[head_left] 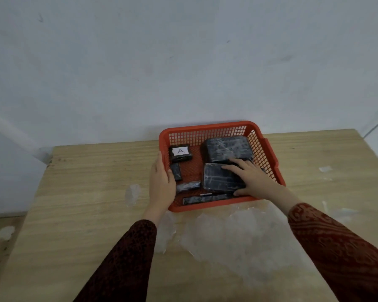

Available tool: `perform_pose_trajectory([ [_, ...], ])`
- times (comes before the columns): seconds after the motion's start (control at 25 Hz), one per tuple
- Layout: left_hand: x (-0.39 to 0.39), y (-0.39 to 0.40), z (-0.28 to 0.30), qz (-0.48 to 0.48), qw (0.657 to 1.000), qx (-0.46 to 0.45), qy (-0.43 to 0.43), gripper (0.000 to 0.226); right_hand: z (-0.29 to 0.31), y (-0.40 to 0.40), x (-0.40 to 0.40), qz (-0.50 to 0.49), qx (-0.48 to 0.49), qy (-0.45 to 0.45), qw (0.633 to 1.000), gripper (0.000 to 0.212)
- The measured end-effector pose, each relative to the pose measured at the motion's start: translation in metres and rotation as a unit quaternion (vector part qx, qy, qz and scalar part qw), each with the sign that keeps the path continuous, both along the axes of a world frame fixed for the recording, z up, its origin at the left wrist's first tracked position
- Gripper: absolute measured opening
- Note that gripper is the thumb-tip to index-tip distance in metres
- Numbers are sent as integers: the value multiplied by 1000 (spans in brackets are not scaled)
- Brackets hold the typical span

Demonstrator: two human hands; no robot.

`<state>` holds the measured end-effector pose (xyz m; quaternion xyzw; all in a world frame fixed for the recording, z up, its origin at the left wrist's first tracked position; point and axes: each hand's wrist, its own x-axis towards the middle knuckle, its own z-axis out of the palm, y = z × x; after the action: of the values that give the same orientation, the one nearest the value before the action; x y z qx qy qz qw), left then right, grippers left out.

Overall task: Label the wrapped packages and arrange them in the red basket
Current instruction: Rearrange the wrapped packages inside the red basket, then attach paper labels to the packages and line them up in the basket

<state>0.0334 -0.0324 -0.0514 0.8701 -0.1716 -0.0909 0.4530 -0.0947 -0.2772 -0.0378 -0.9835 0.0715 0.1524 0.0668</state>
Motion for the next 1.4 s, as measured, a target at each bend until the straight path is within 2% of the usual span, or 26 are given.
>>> perform_pose_trajectory([
  [0.08,-22,3,5,-12,993,70,-92,54,3,4,6,24,-30,-12,999,93],
  [0.2,-71,9,-2,-59,971,131,-191,43,15,13,9,56,-41,-43,997,80],
  [0.4,-100,22,-13,-69,962,169,-204,20,46,37,-27,28,-14,-249,968,71],
  [0.48,-97,26,-12,-81,962,166,-199,21,42,56,-60,1,23,-286,958,71],
  [0.68,-98,29,-10,-106,961,174,-189,28,-15,102,-146,-38,96,-228,968,69],
  [0.96,-98,29,-16,-97,957,164,-219,26,-46,97,-166,-32,65,-75,995,67],
  [1.08,-98,27,-19,-85,959,165,-216,25,-29,99,-144,-1,58,-115,992,59],
  [1.24,-94,27,-18,-78,971,126,-190,21,9,107,-60,18,124,-291,948,33],
  [1.32,-91,29,-19,-64,975,91,-192,21,21,108,-8,-10,154,-285,946,31],
  [1.4,-84,29,-17,-33,984,56,-165,26,19,110,37,-38,166,-218,961,35],
])
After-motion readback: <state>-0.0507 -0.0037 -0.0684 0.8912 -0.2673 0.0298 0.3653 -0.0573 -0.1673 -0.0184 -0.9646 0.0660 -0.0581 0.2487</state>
